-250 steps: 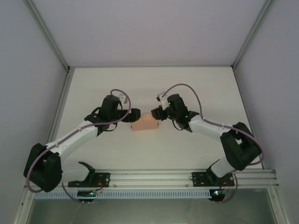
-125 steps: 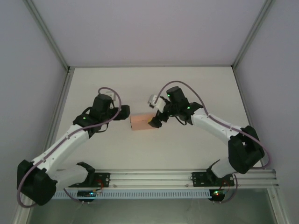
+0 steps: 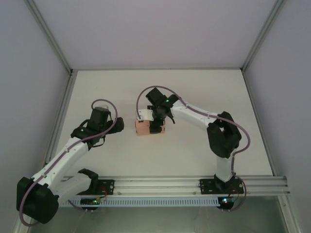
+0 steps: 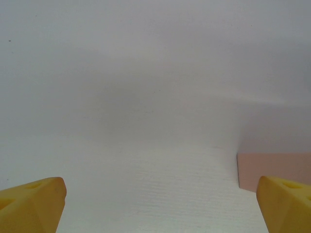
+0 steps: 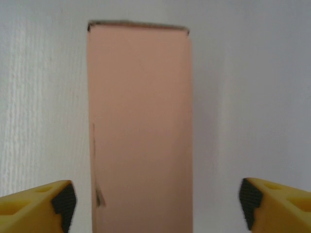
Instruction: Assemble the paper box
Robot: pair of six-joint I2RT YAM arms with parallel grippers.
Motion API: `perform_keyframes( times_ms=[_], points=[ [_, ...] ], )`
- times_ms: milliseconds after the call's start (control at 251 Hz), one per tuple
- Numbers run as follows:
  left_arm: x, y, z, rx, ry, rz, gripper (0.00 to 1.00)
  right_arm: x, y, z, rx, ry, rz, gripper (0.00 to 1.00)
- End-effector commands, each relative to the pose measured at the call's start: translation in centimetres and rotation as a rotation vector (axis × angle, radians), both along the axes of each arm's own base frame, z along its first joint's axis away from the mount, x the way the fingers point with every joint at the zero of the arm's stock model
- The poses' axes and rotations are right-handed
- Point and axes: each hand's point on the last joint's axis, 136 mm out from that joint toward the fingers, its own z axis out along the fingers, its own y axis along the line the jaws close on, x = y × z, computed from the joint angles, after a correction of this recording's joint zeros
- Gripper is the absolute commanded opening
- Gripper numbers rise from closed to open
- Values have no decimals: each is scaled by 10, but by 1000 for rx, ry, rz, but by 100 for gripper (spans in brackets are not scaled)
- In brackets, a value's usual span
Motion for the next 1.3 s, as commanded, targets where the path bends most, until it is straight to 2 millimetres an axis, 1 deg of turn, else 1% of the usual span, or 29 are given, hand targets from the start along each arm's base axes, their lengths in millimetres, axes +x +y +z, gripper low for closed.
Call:
perform_keyframes(
  times_ms=[0, 40, 112, 148, 192, 220, 263, 299, 315, 363, 439, 523, 603, 698, 822, 878, 978, 998, 1026, 1034, 1098, 1102, 1114, 1177, 1233, 1297],
  points=[
    [-3, 6, 1, -1, -9, 28, 100, -4, -24, -19, -192, 4, 5, 79],
    [-4, 8, 0, -3, -8, 35, 100, -5, -23, -21, -200, -5, 9, 74],
    [-5, 8, -1, -5, -8, 37, 100, 2, -20, -22, -198, -51, 0, 65],
    [-5, 8, 0, -7, -12, 37, 100, 4, -19, -21, -195, -76, -10, 63],
    [-5, 8, 0, -6, -12, 37, 100, 12, -19, -19, -186, -114, -37, 54],
    [-4, 8, 1, -6, -17, 37, 99, 16, -19, -18, -179, -138, -56, 50],
    [-4, 9, 1, -5, -16, 39, 100, 22, -20, -16, -170, -171, -90, 49],
    [-4, 8, 1, -7, -16, 40, 100, 24, -24, -16, -179, -188, -111, 49],
    [-4, 8, 1, -7, -17, 41, 100, 28, -22, -14, -167, -212, -120, 49],
    [-4, 8, 1, -10, -17, 42, 100, 35, -24, -12, -165, -254, -149, 48],
    [-3, 8, 0, -11, -18, 43, 100, 43, -32, -13, -176, -301, -183, 55],
    [-3, 8, -1, -14, -18, 47, 100, 56, -42, -13, -202, -375, -239, 52],
    [-2, 8, 0, -16, -20, 47, 100, 62, -51, -16, -240, -412, -268, 52],
    [-1, 8, 0, -16, -24, 47, 100, 57, -57, -24, -262, -408, -263, 54],
    [0, 7, 1, -22, -27, 50, 100, 41, -56, -27, -253, -376, -245, 65],
    [1, 6, 3, -25, -33, 50, 100, 28, -54, -25, -230, -342, -235, 73],
    [4, 4, 6, -32, -49, 40, 100, 6, -51, -21, -193, -291, -204, 84],
    [5, 3, 7, -34, -53, 36, 100, 0, -50, -21, -188, -275, -192, 88],
    [7, 2, 10, -34, -58, 32, 100, -7, -51, -21, -184, -258, -178, 97],
    [7, 2, 10, -34, -58, 32, 100, -8, -52, -21, -183, -255, -177, 99],
    [10, 0, 14, -31, -67, 24, 100, -14, -50, -11, -154, -247, -174, 99],
    [11, 0, 15, -31, -68, 23, 99, -17, -53, -15, -163, -238, -171, 99],
    [12, 1, 16, -27, -70, 24, 99, -20, -55, -17, -164, -229, -167, 99],
    [15, -1, 18, -22, -74, 16, 100, -32, -57, -11, -127, -197, -150, 99],
    [18, 0, 21, -12, -80, 18, 99, -33, -60, -2, -90, -207, -161, 99],
    [23, 2, 22, 4, -85, 16, 100, -28, -65, 11, -27, -227, -208, 99]
  ],
)
